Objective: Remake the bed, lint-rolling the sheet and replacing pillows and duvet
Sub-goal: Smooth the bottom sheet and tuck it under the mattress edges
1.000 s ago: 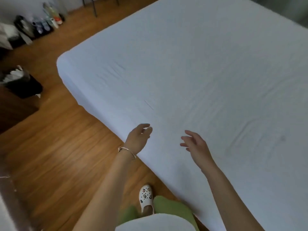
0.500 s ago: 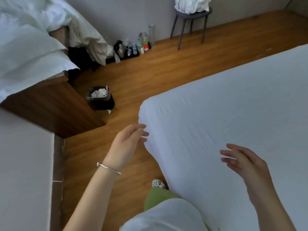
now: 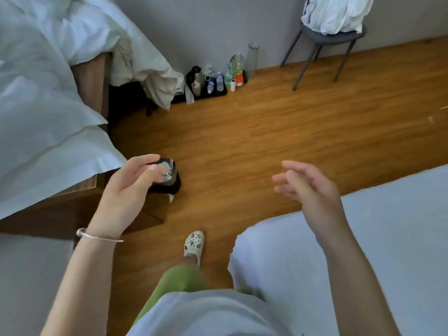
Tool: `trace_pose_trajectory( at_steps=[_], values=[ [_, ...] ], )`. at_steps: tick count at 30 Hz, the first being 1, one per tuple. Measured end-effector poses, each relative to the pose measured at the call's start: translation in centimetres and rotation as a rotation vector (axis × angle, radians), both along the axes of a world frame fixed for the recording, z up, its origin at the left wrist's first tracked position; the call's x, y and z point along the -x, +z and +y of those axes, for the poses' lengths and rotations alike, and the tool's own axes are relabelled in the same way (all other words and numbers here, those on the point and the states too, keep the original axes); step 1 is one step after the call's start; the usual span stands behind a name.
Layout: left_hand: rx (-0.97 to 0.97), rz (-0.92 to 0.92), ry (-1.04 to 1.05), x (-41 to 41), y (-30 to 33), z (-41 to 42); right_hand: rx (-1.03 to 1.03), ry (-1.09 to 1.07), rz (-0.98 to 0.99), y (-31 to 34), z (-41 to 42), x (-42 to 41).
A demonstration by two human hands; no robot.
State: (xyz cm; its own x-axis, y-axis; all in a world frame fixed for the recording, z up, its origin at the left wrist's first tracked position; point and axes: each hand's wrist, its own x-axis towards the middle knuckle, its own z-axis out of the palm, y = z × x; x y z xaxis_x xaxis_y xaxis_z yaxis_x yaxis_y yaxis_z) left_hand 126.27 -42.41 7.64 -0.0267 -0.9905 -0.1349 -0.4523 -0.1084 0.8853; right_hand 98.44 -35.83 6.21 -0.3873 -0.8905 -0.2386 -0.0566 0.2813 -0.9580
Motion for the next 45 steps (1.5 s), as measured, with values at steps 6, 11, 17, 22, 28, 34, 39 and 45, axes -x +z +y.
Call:
trace_pose_trajectory(
  at_steps=[6, 11, 17, 22, 28, 34, 39, 45],
  values=[
    [-0.026, 0.026, -0.389, 10.0, 3.5, -20.4, -0.036, -0.187, 0.056, 3.3, -12.6, 3.7],
    [-0.092, 0.065, -0.617, 21.7, 2.4, -30.4, -0.002, -0.435, 0.066, 3.5, -20.2, 11.1],
    [-0.169, 0.109, -0.732, 37.9, 0.5, -40.3, -0.037, -0.549, 0.020, 1.3, -29.0, 24.7],
    [-0.093, 0.152, -0.926, 55.7, 3.1, -48.8, 0.044, -0.805, 0.143, 4.5, -32.0, 40.7],
    [-0.162, 0.109, -1.142, 76.5, 1.3, -53.5, 0.014, -1.081, 0.051, 1.6, -33.4, 55.1],
    [-0.229, 0.078, -1.416, 103.5, -1.4, -53.8, -0.021, -1.381, -0.006, 0.0, -34.9, 73.5],
    [-0.272, 0.098, -1.722, 125.4, 1.7, -49.0, -0.061, -1.607, 0.082, 4.6, -31.7, 88.7],
    [-0.315, 0.112, -1.946, 145.0, 0.7, -40.5, -0.104, -1.850, -0.014, 1.9, -27.0, 103.1]
  ],
)
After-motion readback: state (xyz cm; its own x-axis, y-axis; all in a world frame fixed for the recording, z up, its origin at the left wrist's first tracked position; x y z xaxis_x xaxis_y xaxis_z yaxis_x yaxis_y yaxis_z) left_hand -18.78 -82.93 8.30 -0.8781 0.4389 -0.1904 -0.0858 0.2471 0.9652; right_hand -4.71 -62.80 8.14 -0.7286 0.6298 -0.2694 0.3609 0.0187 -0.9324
